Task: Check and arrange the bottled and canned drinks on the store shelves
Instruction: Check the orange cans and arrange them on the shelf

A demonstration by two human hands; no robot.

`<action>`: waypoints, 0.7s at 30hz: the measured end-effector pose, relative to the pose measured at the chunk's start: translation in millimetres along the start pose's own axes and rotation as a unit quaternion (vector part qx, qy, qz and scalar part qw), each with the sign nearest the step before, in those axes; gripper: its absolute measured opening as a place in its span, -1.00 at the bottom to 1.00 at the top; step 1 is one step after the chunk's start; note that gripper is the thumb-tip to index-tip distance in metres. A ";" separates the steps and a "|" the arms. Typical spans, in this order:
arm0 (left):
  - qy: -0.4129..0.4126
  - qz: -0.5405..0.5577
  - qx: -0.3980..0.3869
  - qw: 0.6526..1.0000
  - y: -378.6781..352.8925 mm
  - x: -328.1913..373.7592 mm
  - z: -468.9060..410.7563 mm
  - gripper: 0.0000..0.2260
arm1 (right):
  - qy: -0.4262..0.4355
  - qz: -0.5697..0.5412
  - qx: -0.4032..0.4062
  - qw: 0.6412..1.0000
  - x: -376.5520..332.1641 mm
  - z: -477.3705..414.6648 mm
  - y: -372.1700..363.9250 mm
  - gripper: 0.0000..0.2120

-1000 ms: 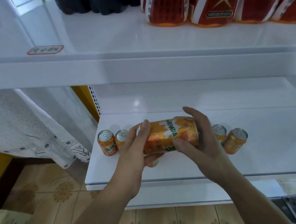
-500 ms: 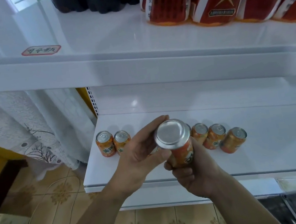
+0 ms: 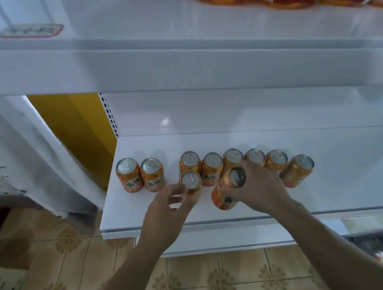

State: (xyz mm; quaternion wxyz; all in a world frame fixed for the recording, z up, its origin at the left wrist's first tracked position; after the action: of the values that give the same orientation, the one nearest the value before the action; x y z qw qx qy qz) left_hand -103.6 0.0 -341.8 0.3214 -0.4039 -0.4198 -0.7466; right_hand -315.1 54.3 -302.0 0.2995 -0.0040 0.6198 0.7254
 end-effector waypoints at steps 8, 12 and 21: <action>0.055 -0.052 0.030 0.997 10.6 -33.8 -6.3 -0.70 | 0.038 0.074 -0.047 0.995 -22.3 -52.7 -57.4 -0.36; 0.070 -0.078 0.023 0.994 12.0 -38.6 -11.9 -0.67 | 0.029 0.089 -0.044 0.995 -22.0 -58.2 -69.5 -0.31; 0.100 -0.138 -0.001 0.985 33.2 -46.0 -37.3 -0.59 | 0.079 0.105 0.030 0.991 -65.7 -62.7 -39.7 -0.52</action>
State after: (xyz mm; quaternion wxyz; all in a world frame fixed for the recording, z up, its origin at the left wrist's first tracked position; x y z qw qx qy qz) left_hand -67.3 -41.3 -381.8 0.2554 -0.2655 -0.4365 -0.8208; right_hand -266.7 -28.4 -327.4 0.1716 0.0125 0.6601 0.7312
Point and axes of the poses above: each hand's wrist, its own z-axis away from the middle knuckle, its own y-axis out of the back of the hand, x = y × z, the point moved 3 cm from there along -z, towards the middle knuckle, and after that the axes turned 6 degrees about y, right-handed, at the moved point
